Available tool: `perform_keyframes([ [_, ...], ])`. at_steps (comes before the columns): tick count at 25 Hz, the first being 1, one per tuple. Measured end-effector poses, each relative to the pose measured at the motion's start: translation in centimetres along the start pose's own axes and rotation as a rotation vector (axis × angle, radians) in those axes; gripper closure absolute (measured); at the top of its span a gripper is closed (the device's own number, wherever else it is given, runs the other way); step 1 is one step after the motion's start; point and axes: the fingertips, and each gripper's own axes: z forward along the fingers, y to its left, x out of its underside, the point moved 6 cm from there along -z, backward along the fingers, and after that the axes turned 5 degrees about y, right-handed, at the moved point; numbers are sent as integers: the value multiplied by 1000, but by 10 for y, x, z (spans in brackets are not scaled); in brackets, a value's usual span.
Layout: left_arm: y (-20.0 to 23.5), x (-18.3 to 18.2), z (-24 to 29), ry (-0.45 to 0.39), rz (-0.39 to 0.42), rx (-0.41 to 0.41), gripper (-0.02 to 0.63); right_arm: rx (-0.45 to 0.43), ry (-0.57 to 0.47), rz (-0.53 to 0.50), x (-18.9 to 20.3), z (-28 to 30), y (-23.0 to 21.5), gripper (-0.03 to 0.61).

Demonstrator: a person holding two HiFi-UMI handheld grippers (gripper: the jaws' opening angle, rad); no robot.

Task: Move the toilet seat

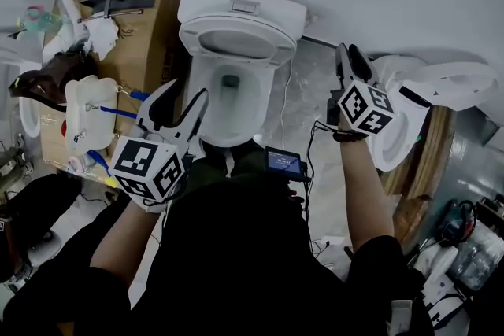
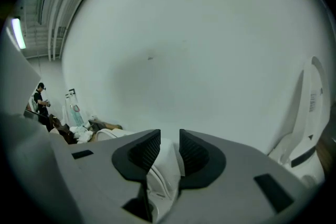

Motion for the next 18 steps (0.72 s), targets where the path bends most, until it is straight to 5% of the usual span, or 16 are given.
perform_keyframes([
  [8,-18,-14,-32,-26,-3,34,400,86,7,105,0,-67,-15,448],
  [18,-33,-43,-80,-144,9,78,400,20,-134,151,-83,-167,40,448],
])
